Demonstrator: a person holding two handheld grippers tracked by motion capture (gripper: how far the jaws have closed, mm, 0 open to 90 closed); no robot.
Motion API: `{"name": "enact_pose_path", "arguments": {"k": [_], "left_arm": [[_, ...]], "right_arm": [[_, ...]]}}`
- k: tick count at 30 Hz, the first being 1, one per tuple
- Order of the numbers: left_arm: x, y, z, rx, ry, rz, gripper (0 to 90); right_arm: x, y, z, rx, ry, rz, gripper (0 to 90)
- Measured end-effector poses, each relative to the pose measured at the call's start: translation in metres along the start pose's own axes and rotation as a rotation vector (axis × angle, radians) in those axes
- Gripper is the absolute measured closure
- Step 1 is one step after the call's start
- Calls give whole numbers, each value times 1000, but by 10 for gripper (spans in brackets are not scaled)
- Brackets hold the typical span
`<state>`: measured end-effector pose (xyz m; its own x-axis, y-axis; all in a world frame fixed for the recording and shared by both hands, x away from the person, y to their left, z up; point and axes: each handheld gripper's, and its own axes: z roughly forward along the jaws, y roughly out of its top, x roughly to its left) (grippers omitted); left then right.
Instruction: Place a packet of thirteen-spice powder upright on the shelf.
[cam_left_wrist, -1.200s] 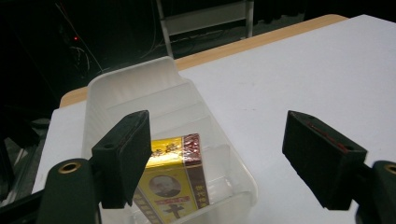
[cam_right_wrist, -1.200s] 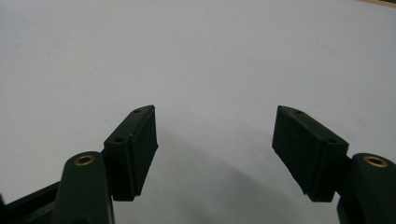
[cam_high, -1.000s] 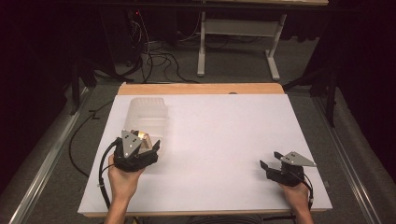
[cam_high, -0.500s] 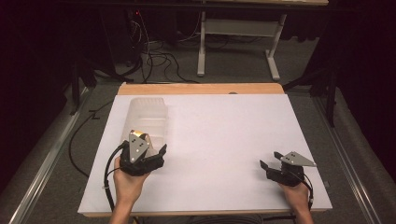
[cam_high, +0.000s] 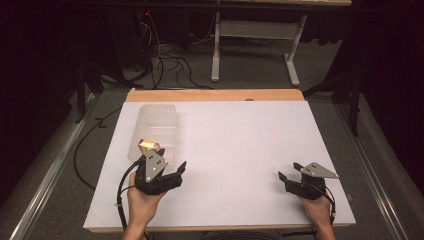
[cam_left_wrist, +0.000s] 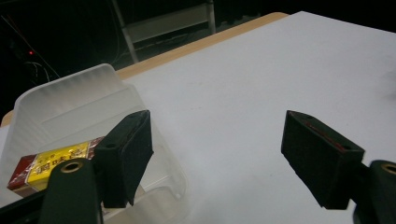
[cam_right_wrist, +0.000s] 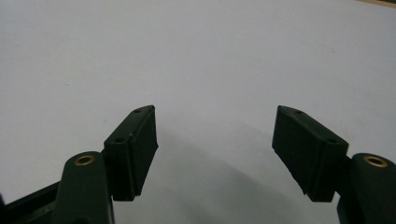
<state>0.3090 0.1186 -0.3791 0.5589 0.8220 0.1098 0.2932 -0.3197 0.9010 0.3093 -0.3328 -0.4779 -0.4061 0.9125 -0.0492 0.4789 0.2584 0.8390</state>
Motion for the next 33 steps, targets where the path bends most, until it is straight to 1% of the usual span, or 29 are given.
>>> {"name": "enact_pose_path", "arguments": {"k": [2, 3, 7, 8, 12, 20, 23, 26, 33], "left_arm": [[-5, 0, 3, -6, -16, -2, 257], [-5, 0, 3, -6, -16, -2, 257], [-13, -1, 7, -2, -38, 10, 257], [-16, -2, 8, -1, -47, 6, 258], [-18, -4, 11, 6, -57, 6, 258], [-26, -6, 17, 14, -91, 9, 259], [-28, -7, 18, 15, -88, 13, 261], [-32, -7, 21, 18, -101, 15, 263], [-36, -9, 26, 25, -125, 11, 264]], "right_arm": [[0, 0, 0, 0, -1, -7, 313], [0, 0, 0, 0, -1, -7, 313], [0, 0, 0, -2, 1, -1, 313], [0, 0, 0, -1, 0, -5, 313], [0, 0, 0, -2, 1, -2, 313], [0, 0, 0, -2, 0, -4, 313], [0, 0, 0, -2, 0, -4, 313], [0, 0, 0, -3, 0, -4, 313], [0, 0, 0, -2, 0, -1, 313]]}}
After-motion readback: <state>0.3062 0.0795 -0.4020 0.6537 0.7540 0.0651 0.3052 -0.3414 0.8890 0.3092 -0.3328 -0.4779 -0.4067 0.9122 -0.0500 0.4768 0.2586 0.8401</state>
